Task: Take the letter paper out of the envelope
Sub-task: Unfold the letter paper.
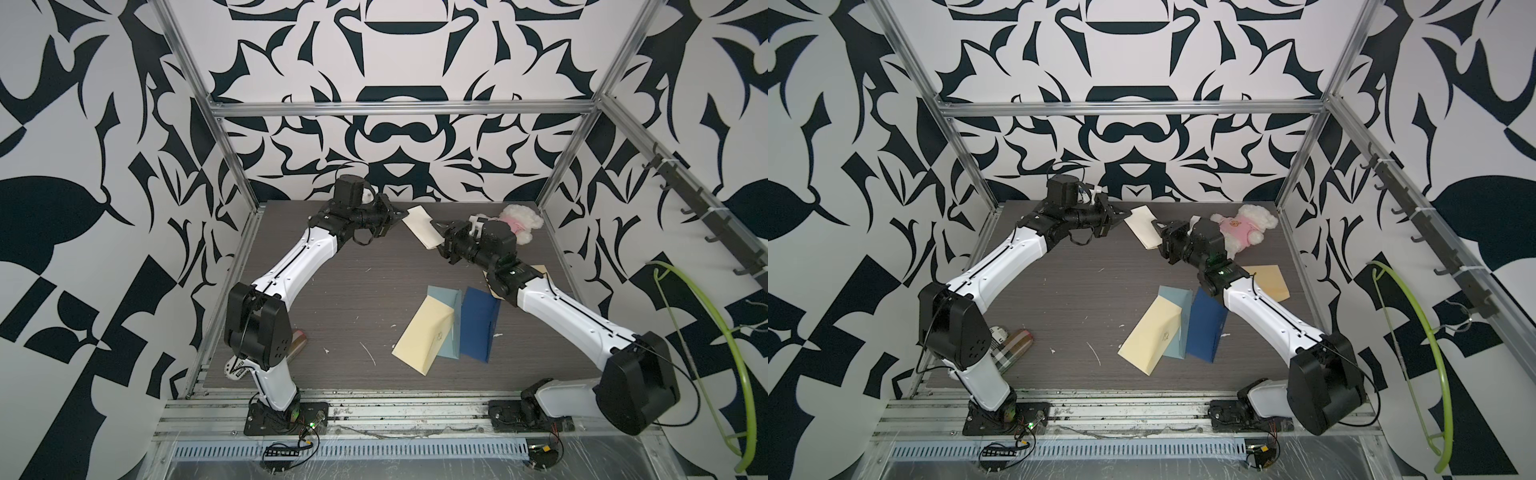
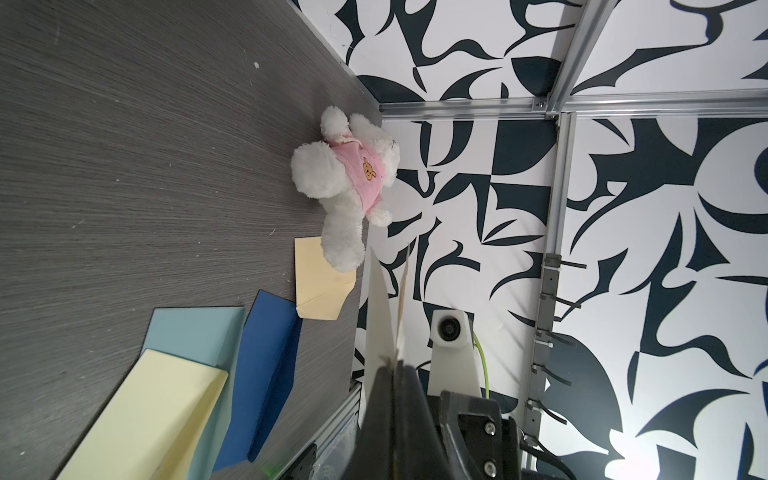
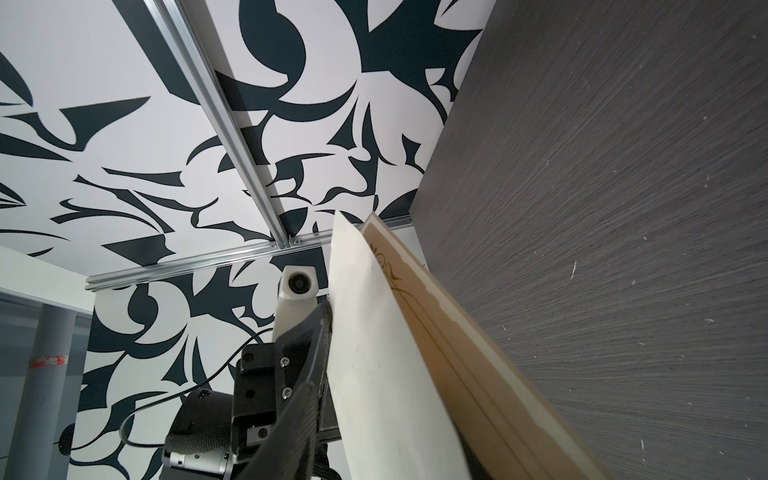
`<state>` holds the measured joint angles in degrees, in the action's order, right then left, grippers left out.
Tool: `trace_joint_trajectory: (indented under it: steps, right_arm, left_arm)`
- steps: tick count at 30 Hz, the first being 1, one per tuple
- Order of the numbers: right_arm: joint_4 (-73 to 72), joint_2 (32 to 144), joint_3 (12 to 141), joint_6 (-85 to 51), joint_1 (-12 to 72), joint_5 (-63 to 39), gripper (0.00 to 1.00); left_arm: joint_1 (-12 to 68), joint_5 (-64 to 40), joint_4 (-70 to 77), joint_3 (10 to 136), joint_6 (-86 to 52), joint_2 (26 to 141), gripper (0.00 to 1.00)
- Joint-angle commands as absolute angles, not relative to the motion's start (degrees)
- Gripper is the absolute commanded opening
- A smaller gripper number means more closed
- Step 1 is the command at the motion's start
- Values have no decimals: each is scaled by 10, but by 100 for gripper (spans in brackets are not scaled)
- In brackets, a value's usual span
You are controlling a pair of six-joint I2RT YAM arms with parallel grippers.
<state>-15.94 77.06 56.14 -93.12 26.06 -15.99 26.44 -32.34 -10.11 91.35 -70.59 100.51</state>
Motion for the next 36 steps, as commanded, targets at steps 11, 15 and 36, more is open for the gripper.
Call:
trace_joint_trajectory:
  steps: [11,15,36]
  right_arm:
    - [-159,771,596,-912,271,-154,0]
    - [-79,760,627,-858,265,-157,0]
    - [410,902,1003,-340,149,-572,0]
  left_arm:
    - [269,-335,-89,912,-704,1012,7]
    - [265,-330,-132,938,-659,1008,50]
    - [220,-523,-174,921,-230,947,89]
